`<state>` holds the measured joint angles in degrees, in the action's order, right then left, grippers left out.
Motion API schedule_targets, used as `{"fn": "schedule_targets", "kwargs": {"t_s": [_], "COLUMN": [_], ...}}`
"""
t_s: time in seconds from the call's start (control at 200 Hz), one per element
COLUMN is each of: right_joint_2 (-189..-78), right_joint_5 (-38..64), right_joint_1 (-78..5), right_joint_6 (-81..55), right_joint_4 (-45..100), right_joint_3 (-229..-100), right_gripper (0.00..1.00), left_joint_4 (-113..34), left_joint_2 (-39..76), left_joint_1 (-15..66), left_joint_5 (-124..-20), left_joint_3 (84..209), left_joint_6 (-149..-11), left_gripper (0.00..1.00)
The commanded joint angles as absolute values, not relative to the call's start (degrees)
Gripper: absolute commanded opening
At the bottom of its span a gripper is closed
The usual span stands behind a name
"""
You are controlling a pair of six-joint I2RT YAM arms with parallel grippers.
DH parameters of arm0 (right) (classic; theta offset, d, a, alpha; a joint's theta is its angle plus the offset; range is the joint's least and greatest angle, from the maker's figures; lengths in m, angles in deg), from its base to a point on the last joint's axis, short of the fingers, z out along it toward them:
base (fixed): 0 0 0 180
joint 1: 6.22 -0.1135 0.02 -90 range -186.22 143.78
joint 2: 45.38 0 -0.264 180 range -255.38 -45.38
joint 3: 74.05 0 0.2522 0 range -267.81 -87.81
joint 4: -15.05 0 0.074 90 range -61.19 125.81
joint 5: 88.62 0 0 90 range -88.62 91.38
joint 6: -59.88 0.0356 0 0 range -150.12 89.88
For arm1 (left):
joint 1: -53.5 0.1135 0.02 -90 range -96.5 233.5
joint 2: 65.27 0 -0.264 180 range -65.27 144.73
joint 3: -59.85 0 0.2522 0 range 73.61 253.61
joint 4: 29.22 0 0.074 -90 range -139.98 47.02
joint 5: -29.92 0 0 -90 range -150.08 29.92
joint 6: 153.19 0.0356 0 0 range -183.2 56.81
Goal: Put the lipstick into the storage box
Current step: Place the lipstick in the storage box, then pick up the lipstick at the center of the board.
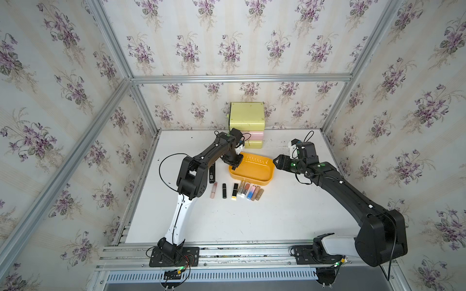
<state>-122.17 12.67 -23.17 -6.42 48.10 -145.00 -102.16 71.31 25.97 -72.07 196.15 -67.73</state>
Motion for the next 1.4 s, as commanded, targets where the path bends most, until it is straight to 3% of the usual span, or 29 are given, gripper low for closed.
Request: {"fn": "schedule_targets", "kwargs": {"t_s": [0.0, 0.539, 0.709, 0.874, 1.049, 1.169, 1.399], "right_joint_2": [-121.84, -122.02, -121.00, -118.72, -116.54, -114.98, -110.03], "right_joint_5": [12.70, 12.77, 13.67, 17.51, 23.20, 23.11, 19.41], "right_joint_1": [-22.84, -21.99, -21.95, -21.95, -22.29, -24.32, -33.02], "right_joint_6": [-7.56, -8.44, -8.33, -8.51, -7.20, -7.42, -9.60], "right_joint_4": [47.10, 46.61, 45.83, 43.33, 40.20, 41.29, 41.29], "right_joint_3": [-144.94, -144.50, -143.89, -142.21, -139.20, -138.05, -132.63], "right_gripper": [0.73, 0.73, 0.73, 0.73, 0.73, 0.73, 0.73], "left_joint_4": [-105.91, -111.60, -108.62, -101.48, -89.01, -88.59, -89.66], "left_joint_2": [73.34, 79.72, 76.55, 68.10, 53.22, 42.83, 19.61], "left_joint_1": [26.06, 25.99, 26.04, 25.99, 25.92, 25.56, 25.39], "left_joint_5": [-68.16, -65.26, -67.06, -71.40, -74.99, -72.91, -70.04], "left_joint_3": [199.14, 206.68, 204.55, 198.52, 185.93, 178.15, 151.39], "left_joint_6": [-69.95, -71.11, -71.15, -71.25, -73.54, -76.08, -81.36], "left_gripper": [0.19, 0.35, 0.48, 0.62, 0.66, 0.69, 0.82]}}
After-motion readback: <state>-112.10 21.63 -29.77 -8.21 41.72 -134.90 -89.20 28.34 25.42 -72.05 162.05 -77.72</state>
